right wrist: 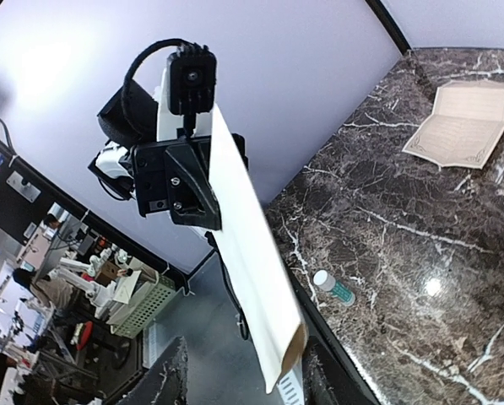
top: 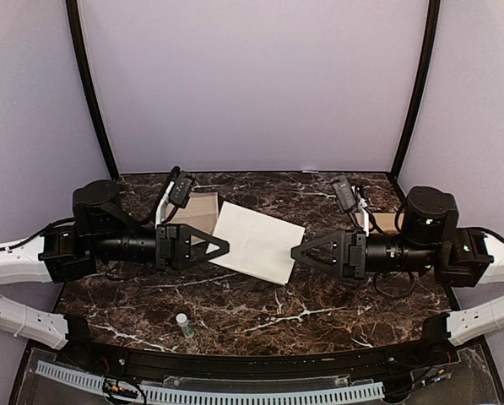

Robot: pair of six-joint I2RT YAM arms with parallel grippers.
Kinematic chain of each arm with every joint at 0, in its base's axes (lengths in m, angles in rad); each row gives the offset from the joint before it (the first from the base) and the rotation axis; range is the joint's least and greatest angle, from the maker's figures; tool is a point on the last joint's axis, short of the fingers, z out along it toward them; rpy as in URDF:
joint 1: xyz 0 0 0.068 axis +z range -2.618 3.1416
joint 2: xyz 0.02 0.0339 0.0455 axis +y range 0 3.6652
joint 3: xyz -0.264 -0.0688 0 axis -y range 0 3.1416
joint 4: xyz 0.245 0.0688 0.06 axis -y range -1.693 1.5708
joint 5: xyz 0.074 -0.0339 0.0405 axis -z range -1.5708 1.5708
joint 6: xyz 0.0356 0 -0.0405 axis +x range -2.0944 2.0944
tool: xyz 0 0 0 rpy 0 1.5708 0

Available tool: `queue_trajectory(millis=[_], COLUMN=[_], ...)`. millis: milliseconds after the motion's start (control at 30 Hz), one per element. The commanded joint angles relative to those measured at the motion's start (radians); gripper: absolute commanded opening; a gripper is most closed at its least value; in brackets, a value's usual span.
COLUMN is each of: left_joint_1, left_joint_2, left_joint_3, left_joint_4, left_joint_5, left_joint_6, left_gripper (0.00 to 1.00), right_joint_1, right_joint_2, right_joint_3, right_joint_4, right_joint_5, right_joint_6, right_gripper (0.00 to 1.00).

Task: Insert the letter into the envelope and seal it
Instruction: Fold the letter.

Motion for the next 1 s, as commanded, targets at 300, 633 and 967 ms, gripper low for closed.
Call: queue_trajectory(millis=[300,633,967], left_joint_1=[0.004,0.004,0.005], left_joint_2=[-0.029,-0.038,-0.024], left_joint_3=[-0.046,-0.098,-0.096], left_joint_4=[0.274,0.318,0.314], left_joint_5=[-0.127,-0.12,-0.1], left_joint_6=[-0.051,-0.094,-0.099], left_gripper=[0.0,0.0,0.0], right_joint_1=[0.007,0.005,0.004], right_joint_2=[0.048,0.087,0.098], right_joint_3=[-0.062,-0.056,-0.066], right_joint_4=[0.238,0.332,0.352], right_joint_5=[-0.001,0.038,0.071], right_joint_6=[0.066,0.072,0.074], right_gripper=[0.69,0.55,0.24])
